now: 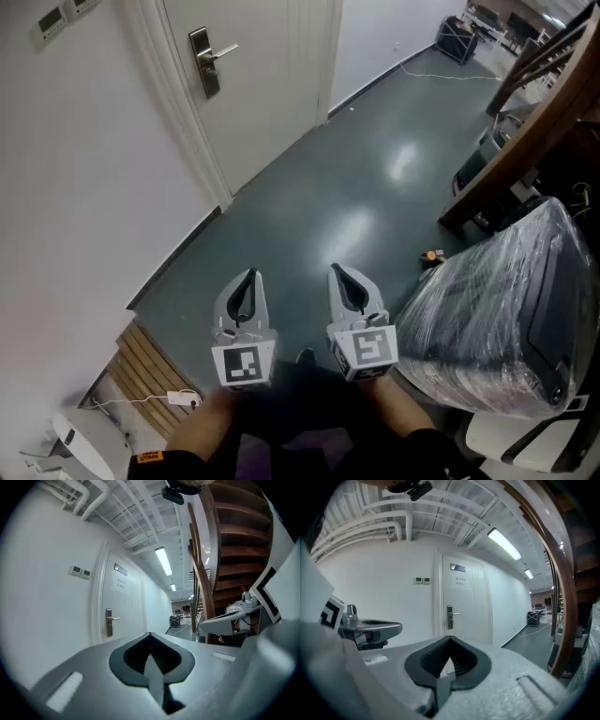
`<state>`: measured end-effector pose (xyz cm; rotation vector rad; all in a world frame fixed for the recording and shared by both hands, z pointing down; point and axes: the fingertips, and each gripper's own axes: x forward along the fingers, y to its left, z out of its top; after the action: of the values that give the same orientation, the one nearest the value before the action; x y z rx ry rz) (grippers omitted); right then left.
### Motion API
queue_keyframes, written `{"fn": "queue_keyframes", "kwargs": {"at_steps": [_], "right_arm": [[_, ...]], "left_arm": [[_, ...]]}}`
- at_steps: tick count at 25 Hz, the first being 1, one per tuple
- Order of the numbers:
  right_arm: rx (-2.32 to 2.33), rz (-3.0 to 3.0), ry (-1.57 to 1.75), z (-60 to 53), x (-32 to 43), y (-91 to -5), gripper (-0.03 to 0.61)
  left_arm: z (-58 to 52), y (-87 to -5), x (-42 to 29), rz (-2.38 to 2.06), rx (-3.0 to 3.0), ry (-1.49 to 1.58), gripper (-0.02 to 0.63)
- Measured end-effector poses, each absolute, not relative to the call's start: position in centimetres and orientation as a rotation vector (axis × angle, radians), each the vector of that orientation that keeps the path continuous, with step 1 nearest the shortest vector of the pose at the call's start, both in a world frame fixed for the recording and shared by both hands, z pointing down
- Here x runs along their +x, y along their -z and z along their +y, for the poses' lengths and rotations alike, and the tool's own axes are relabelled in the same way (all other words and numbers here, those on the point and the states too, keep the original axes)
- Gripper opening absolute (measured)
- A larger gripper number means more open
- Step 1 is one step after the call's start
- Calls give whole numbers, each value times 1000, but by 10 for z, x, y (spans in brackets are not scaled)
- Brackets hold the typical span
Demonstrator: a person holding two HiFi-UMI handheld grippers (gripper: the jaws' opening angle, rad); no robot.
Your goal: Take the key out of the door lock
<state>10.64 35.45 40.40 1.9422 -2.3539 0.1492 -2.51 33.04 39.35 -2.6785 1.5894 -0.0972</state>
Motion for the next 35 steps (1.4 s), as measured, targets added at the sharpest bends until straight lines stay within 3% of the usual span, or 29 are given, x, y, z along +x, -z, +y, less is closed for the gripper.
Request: {"fn": "queue_keyframes", "kwargs": {"at_steps": [20, 35], "right_arm": [[1848, -2417, -146, 350, 83, -402, -9], [1859, -2362, -150, 217, 28, -397, -9]], "left_arm": [[324, -390, -45, 1656, -2684, 71, 17], [192, -381, -107, 1650, -2715, 19, 17]]}}
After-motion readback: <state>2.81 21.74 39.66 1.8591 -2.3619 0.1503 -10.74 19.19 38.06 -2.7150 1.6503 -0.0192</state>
